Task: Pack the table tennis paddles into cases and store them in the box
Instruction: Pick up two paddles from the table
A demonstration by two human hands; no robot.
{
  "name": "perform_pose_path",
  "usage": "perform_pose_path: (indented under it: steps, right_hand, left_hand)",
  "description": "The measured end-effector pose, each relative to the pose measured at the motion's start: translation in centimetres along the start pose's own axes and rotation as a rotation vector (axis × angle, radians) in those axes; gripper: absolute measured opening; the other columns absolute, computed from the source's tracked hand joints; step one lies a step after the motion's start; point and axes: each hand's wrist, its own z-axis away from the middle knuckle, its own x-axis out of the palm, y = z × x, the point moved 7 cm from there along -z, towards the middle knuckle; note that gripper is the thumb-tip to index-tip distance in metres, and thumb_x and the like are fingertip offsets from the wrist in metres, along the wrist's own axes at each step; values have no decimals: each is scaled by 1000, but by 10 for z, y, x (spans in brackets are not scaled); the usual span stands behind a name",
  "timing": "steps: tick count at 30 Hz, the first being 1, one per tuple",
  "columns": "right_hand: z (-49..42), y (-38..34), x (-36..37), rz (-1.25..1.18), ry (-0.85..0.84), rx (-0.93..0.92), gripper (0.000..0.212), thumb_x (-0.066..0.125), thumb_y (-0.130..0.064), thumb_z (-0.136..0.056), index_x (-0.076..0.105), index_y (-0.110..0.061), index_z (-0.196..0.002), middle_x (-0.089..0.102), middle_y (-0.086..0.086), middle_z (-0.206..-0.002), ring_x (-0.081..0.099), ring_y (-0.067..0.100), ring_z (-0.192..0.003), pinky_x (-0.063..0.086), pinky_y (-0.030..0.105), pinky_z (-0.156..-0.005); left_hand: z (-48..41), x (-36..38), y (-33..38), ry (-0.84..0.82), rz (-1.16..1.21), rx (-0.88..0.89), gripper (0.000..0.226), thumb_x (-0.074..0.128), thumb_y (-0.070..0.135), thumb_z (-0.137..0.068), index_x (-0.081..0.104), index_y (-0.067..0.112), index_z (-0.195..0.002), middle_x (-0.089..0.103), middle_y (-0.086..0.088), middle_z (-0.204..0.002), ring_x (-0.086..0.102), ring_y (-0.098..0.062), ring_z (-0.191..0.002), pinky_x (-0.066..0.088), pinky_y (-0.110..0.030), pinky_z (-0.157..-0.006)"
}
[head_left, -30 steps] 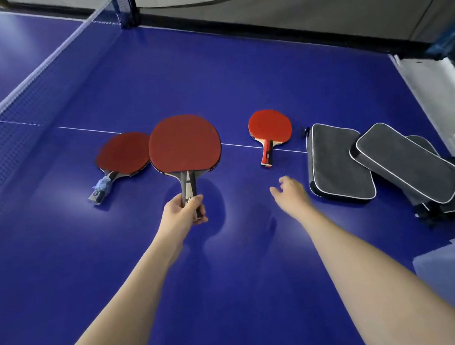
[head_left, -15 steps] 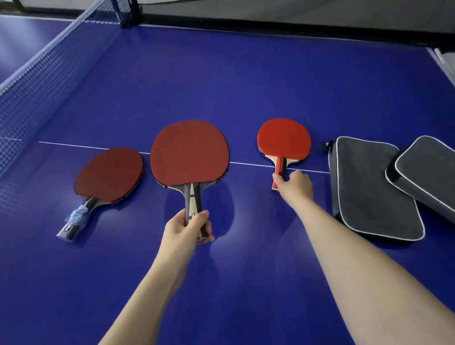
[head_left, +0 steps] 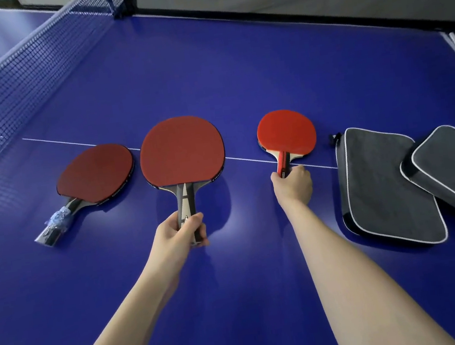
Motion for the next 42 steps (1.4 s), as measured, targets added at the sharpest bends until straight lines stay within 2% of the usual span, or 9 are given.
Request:
perform_pose_path:
  steps: [6, 11, 18, 27, 31, 36, 38, 40, 42]
  right_hand:
    - [1, 6, 1, -235, -57, 50, 28, 59, -31, -81, 65, -5, -89, 68, 10, -93, 61, 29, -83, 47, 35, -70]
    - [18, 11, 0, -624, -188, 183, 18, 57, -24, -87, 51, -7, -90, 53, 1, -72, 42, 11, -53, 35, 23, -47]
    - [76, -17, -44, -788, -294, 24, 20, 56, -22, -92, 43, -10, -83, 44, -3, -61, 38, 8, -47, 34, 16, -41]
    - [205, -59, -121, -822, -267, -110, 34, 52, -43, -92, 49, -12, -82, 47, -9, -58, 42, 1, -48, 40, 11, -45]
    - [277, -61, -140, -788, -241, -141, 33, 48, -47, -93, 48, -15, -85, 45, -18, -54, 40, 0, -50, 37, 9, -47]
    - [351, -58, -152, -764, -204, -165, 22, 48, -40, -95, 48, -20, -88, 52, -21, -60, 49, -4, -56, 42, 9, -54]
    - [374, -54, -151, -763, -208, -142, 18, 49, -39, -95, 50, -21, -89, 55, -13, -77, 55, 0, -72, 51, 19, -67]
    - [394, -47, -148, -732, -210, -102, 16, 49, -38, -95, 52, -23, -91, 55, 2, -96, 57, 18, -96, 53, 44, -84]
    - [410, -40, -151, -687, -169, -92, 14, 50, -38, -94, 52, -24, -91, 52, -1, -103, 55, 21, -103, 49, 48, -89]
  left_hand:
    - [7, -5, -1, -9, 1, 18, 20, 53, 16, -95, 53, 10, -76, 55, 0, -62, 53, -14, -57, 52, -23, -63]
    - [16, -8, 9, -26, 7, 32, 20, 53, 17, -95, 53, 10, -77, 56, 1, -63, 55, -13, -56, 51, -25, -65]
    - [43, -16, 26, -72, 61, 38, 16, 54, 17, -96, 55, 7, -84, 57, -3, -69, 55, -14, -61, 51, -20, -62]
    - [106, -17, 40, -120, 72, 55, 23, 55, 23, -96, 46, 11, -78, 48, -2, -69, 46, -14, -55, 45, -21, -59]
    - [142, -14, 44, -137, 105, 57, 29, 53, 37, -95, 47, 12, -80, 51, 2, -63, 46, -12, -53, 46, -20, -58]
    - [192, -12, 40, -201, 163, -26, 59, 37, 56, -95, 57, 1, -91, 53, -2, -64, 47, -15, -57, 42, -33, -67]
    - [211, -11, 38, -255, 136, -37, 71, 32, 65, -91, 54, -3, -92, 56, -8, -65, 52, -19, -61, 45, -36, -67]
    - [228, -10, 36, -306, 120, -39, 76, 30, 67, -90, 57, -3, -101, 65, -22, -83, 63, -32, -77, 51, -47, -76]
    - [242, -11, 35, -349, 127, -32, 75, 32, 69, -87, 63, 3, -103, 69, -23, -99, 67, -33, -92, 52, -47, -87]
